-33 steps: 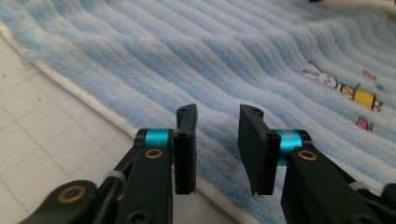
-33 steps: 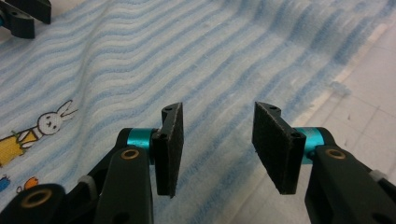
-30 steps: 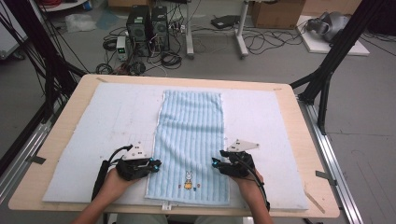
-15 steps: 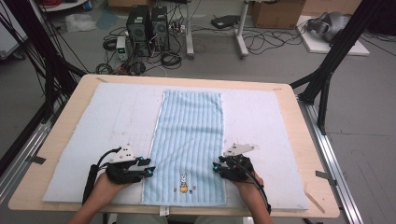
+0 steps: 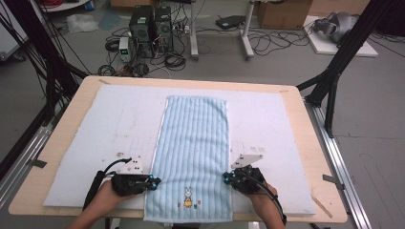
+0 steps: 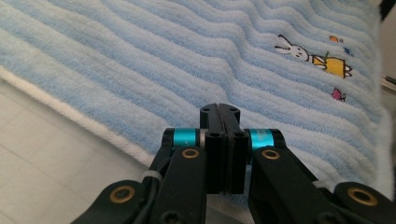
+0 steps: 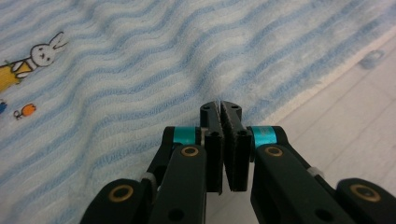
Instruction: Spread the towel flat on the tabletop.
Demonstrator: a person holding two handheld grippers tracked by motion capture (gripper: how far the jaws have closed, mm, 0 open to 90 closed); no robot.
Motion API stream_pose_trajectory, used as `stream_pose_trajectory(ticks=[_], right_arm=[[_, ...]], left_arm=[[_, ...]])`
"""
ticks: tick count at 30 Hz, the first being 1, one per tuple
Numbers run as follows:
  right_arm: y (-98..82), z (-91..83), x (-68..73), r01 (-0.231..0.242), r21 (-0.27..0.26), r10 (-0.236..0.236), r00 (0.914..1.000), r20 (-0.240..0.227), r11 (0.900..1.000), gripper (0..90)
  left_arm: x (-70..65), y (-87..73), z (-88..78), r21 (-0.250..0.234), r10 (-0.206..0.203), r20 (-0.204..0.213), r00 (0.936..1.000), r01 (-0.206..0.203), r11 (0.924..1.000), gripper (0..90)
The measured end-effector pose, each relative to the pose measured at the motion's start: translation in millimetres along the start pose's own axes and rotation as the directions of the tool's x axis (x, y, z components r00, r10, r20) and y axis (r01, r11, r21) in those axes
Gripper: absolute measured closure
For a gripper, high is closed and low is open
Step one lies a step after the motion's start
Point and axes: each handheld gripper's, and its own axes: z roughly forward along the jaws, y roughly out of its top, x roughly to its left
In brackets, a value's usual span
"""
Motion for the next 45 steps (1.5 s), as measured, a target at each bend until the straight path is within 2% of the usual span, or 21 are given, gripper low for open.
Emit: stream_pose_trajectory(ticks=[3,5,6,8,10,12,13,17,21,22,24,25,28,29,31,34,37,39,40,42,45], right_arm=[[0.3,-5.8,3.1,-0.013,0.0,0.013,0.9999,0.006,1.0,75.7],[2.2,-8.4,-0.5,-0.05,-0.049,0.051,0.9982,0.031,0.998,64.7],[3.5,-9.2,-2.3,-0.066,-0.081,0.07,0.9967,0.042,0.994,62.8],[6.4,-8.5,-4.9,-0.081,-0.143,0.088,0.9954,0.04,0.986,64.2],[10.3,-3.5,-6.6,-0.073,-0.181,0.082,0.9958,0.043,0.981,70.5],[14.3,5.6,-6.8,-0.073,-0.177,0.083,0.9951,0.053,0.982,75.1],[16.2,10.8,-7.6,-0.068,-0.166,0.078,0.9955,0.055,0.984,76.4],[21.4,28.7,-9.8,-0.051,-0.1,0.062,0.9918,0.112,0.994,78.3],[21.9,27.4,-13.9,-0.042,-0.076,0.056,0.9779,0.201,0.996,75.3],[20.5,26.4,-16.2,-0.058,-0.094,0.075,0.9798,0.185,0.994,74.1],[18.0,22.5,-18.3,-0.086,-0.138,0.105,0.9842,0.142,0.987,71.2],[17.7,20.2,-18.6,-0.086,-0.161,0.108,0.9848,0.136,0.983,69.6],[18.5,15.1,-20.8,-0.091,-0.191,0.121,0.9815,0.148,0.977,65.3],[18.1,14.4,-22.3,-0.091,-0.195,0.121,0.981,0.152,0.977,64.2],[17.0,13.4,-25.6,-0.104,-0.205,0.138,0.9779,0.158,0.973,61.1],[15.8,11.5,-33.4,-0.112,-0.221,0.15,0.9745,0.167,0.969,58.8],[15.3,9.0,-44.6,-0.115,-0.23,0.157,0.9723,0.174,0.966,57.7],[17.7,8.8,-55.3,-0.125,-0.238,0.17,0.9691,0.179,0.963,60.5],[20.4,10.1,-61.6,-0.13,-0.242,0.176,0.9685,0.176,0.961,65.6],[28.9,15.0,-72.9,-0.131,-0.237,0.177,0.9667,0.185,0.963,75.9],[44.5,28.0,-88.5,-0.149,-0.241,0.201,0.9572,0.208,0.959,80.5]], left_arm=[[0.6,1.1,-1.5,-0.031,-0.015,0.009,0.9998,0.015,0.9994,86.1],[5.9,4.4,-1.8,-0.075,-0.046,-0.031,0.9984,0.044,0.9962,67.9],[9.0,6.2,-2.0,-0.099,-0.063,-0.051,0.9968,0.057,0.9934,65.7],[17.1,11.0,-2.2,-0.159,-0.103,-0.102,0.9894,0.086,0.9835,59.5],[28.3,16.9,-3.2,-0.212,-0.136,-0.168,0.9763,0.099,0.9722,51.4],[40.0,23.6,-3.5,-0.255,-0.176,-0.196,0.9646,0.123,0.959,51.5],[45.2,26.8,-2.9,-0.259,-0.184,-0.206,0.9612,0.127,0.9574,51.6],[61.2,38.8,3.7,-0.25,-0.184,-0.265,0.9466,0.117,0.9611,55.4],[76.1,43.6,15.6,-0.233,-0.219,-0.331,0.9181,0.145,0.9615,62.7],[78.4,43.6,18.1,-0.22,-0.219,-0.338,0.9155,0.149,0.9639,64.2],[82.4,44.7,26.8,-0.17,-0.216,-0.372,0.9028,0.163,0.9719,67.1],[83.6,44.5,30.6,-0.152,-0.206,-0.379,0.902,0.159,0.9755,67.3],[83.5,42.2,39.1,-0.109,-0.193,-0.392,0.8995,0.163,0.9806,72.2],[81.7,42.2,39.1,-0.106,-0.182,-0.414,0.8919,0.151,0.9828,76.7],[79.9,42.5,39.9,-0.098,-0.171,-0.427,0.8879,0.143,0.9849,86.3],[77.7,42.2,38.7,-0.077,-0.139,-0.437,0.8888,0.117,0.9901,87.6],[79.0,40.2,32.6,-0.069,-0.152,-0.433,0.8884,0.136,0.9883,86.4],[83.0,38.3,27.7,-0.105,-0.204,-0.446,0.8715,0.175,0.9789,69.2],[85.4,37.0,24.0,-0.14,-0.237,-0.428,0.872,0.195,0.9707,62.2],[88.5,35.0,17.0,-0.211,-0.261,-0.382,0.8864,0.191,0.9586,58.0],[92.6,33.3,8.8,-0.306,-0.257,-0.34,0.9045,0.152,0.9398,50.6]])
